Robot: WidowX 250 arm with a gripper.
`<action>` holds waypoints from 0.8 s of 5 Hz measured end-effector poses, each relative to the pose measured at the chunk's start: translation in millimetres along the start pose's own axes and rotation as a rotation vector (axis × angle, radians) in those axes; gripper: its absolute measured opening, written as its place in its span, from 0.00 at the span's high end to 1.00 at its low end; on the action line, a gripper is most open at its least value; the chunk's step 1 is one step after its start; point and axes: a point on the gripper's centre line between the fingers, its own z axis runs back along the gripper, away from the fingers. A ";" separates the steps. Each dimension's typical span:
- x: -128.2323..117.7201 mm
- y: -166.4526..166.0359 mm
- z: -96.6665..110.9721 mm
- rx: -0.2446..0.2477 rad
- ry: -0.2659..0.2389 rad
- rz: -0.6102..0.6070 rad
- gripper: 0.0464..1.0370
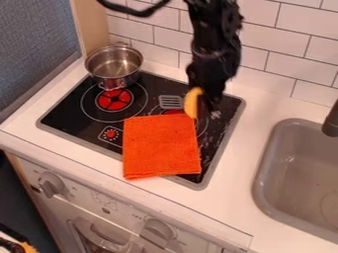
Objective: Moved yellow pear from right side to the burner to the top middle .
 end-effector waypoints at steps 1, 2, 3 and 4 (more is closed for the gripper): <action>-8.8 26.8 -7.8 0.004 0.020 0.035 0.39; -14.9 51.8 -10.6 0.010 0.030 0.072 0.39; -22.5 68.3 -20.7 -0.006 0.038 0.103 0.39; -29.6 82.0 -31.5 -0.017 0.050 0.106 0.39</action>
